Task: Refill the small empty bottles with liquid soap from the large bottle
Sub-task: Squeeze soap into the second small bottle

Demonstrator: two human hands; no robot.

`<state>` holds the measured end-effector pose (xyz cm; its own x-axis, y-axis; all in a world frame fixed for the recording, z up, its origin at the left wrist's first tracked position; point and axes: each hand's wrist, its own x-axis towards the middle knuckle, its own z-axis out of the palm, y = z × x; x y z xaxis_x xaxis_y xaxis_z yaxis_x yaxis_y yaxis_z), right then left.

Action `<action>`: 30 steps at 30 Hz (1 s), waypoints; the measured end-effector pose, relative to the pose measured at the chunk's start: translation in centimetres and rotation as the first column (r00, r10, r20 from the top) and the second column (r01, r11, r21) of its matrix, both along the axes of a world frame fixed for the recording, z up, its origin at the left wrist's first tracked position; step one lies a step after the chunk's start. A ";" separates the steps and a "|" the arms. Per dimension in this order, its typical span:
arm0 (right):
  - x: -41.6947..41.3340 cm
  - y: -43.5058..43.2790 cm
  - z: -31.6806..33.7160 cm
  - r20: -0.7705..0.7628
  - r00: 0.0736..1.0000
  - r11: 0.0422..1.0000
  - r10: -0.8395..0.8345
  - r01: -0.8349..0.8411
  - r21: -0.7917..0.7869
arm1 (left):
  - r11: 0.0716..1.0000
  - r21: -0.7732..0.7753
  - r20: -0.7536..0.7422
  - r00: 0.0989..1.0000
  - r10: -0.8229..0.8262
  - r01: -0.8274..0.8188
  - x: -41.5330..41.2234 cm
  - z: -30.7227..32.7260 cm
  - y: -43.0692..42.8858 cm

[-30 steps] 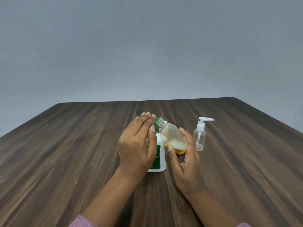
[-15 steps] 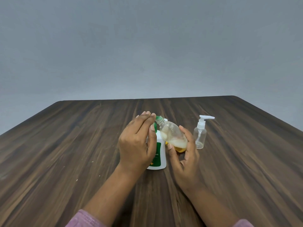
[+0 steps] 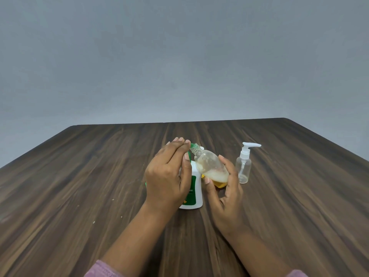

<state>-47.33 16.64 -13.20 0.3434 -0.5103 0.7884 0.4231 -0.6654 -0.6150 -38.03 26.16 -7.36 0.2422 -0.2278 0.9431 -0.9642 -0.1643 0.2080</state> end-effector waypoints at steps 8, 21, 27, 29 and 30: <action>0.0 0.2 0.1 -0.003 1.000 1.000 -0.001 0.001 0.020 | 1.000 0.013 -0.004 1.000 -0.011 0.011 -0.1 0.6 0.3; 0.0 0.0 -0.1 -0.017 0.999 1.000 -0.028 0.028 -0.011 | 1.000 -0.011 -0.015 1.000 -0.010 0.010 -0.1 -0.1 0.0; 0.1 0.1 0.0 0.005 1.000 1.000 0.003 -0.003 0.012 | 1.000 0.019 0.006 1.000 0.015 -0.015 -0.2 0.8 0.4; 0.1 0.2 0.1 0.006 1.000 1.000 0.014 -0.014 0.016 | 1.000 0.020 0.013 1.000 0.023 -0.023 -0.2 0.8 0.3; 0.0 0.2 0.1 0.004 1.000 1.000 0.014 -0.014 0.014 | 1.000 0.017 0.013 1.000 0.020 -0.021 -0.2 0.7 0.3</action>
<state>-47.31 16.81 -13.11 0.3479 -0.5162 0.7827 0.4346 -0.6509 -0.6224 -38.21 26.43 -6.63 0.2346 -0.2395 0.9421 -0.9633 -0.1875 0.1922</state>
